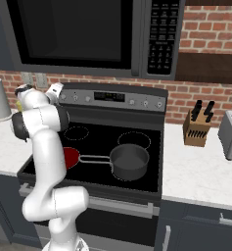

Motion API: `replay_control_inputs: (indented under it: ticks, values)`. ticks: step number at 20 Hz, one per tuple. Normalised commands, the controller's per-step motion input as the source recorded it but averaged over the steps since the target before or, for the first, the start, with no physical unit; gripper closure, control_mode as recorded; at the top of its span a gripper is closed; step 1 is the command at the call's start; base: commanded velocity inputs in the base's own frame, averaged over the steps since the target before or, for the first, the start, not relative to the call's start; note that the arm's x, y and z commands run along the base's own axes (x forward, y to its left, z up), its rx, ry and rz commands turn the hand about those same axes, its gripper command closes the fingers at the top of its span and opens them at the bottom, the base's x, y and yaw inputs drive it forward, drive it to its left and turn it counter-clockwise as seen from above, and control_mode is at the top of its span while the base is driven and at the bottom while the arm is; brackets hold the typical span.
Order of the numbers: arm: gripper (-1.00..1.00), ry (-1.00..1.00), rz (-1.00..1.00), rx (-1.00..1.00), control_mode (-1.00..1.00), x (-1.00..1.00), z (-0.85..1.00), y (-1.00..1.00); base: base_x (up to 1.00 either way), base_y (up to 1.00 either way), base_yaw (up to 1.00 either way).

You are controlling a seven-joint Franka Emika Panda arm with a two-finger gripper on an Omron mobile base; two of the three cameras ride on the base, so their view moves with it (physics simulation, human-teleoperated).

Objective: Turn off the front left burner of the stove.

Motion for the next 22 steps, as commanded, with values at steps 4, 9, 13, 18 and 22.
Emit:
replay_control_inputs:
  ticks: [4, 9, 13, 18, 22]
  values:
    - [-1.0, 0.0, 0.0, -0.04, -1.0, 0.0, -0.25, -0.07, 0.0, 0.0, 0.0]
    - [-1.0, -0.02, 0.0, -0.04, -1.0, 0.01, -0.25, -0.16, 0.0, 0.0, 0.0]
    - [-1.0, -0.02, 0.0, -0.03, -1.0, 0.03, -0.25, -0.11, 0.0, 0.0, 0.0]
    - [-1.0, -0.02, 0.0, 0.0, -1.0, 0.2, -0.15, 0.0, 0.0, 0.0, 0.0]
    - [-1.0, -0.02, -0.01, 0.0, -1.0, 0.24, -0.11, 0.08, 0.0, 0.0, 0.0]
